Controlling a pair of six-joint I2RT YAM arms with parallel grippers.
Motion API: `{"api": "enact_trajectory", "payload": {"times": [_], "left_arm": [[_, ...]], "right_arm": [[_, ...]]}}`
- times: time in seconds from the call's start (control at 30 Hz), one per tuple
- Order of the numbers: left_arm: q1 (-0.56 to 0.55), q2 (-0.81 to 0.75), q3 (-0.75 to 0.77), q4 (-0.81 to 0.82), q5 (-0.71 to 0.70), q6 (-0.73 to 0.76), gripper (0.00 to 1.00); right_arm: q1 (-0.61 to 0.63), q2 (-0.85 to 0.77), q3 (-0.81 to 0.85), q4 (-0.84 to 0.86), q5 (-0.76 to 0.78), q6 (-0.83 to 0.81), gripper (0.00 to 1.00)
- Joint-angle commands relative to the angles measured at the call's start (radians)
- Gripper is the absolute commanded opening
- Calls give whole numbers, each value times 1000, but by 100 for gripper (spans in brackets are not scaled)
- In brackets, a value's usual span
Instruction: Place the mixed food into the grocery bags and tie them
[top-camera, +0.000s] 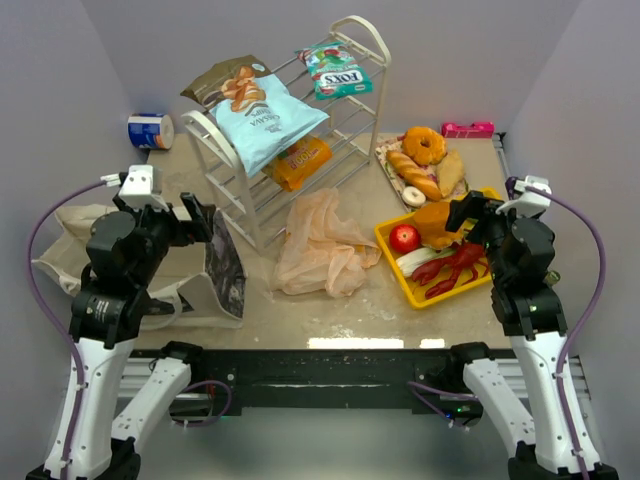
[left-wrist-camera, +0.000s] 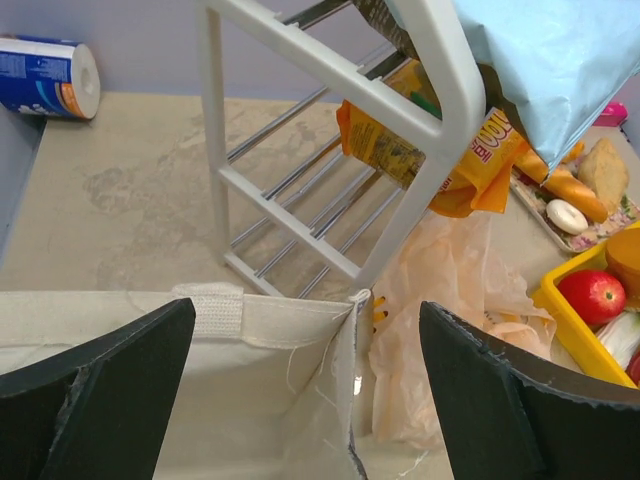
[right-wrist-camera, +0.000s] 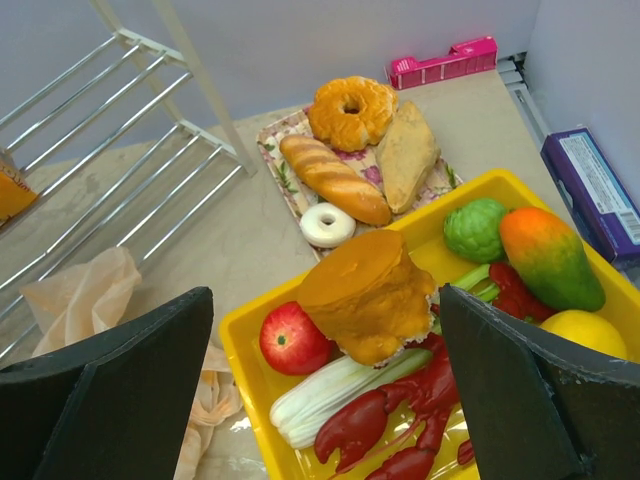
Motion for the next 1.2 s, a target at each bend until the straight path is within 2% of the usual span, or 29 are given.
{"api": "enact_trajectory", "payload": {"times": [0.0,0.1,0.23,0.5,0.7,0.83,0.87,0.9,0.93,0.97,1.0,1.1,1.17], "left_arm": [[5,23,50,-73,9,3,100],[5,39,62,-113,81,7,100],[5,61,88,-195,102,-1,100],[5,21,87,-304,15,-24,100],[5,1,6,-294,183,-18,97],[5,-5,-49,-269,353,-7,61],[5,-10,-74,-253,457,-13,58],[5,-13,-86,-237,504,-19,54],[3,-16,-97,-208,548,-26,44],[5,-16,-115,-194,623,-41,38],[3,-16,-123,-171,653,-49,26],[-3,-22,-163,-112,728,-99,10],[-4,-30,-200,-72,765,-151,9]], "right_arm": [[0,12,52,-16,7,7,99],[2,22,67,-28,4,15,99],[2,43,106,-70,-31,18,99],[0,89,170,-166,-100,23,99],[0,98,172,-165,-141,30,99],[0,100,167,-173,-160,36,99],[2,101,166,-174,-166,38,98],[2,107,163,-173,-184,38,98],[0,112,163,-173,-189,38,98],[2,118,164,-174,-195,36,97],[2,138,167,-174,-232,36,96],[0,184,166,-173,-295,46,92],[0,210,160,-160,-325,56,90]]}}
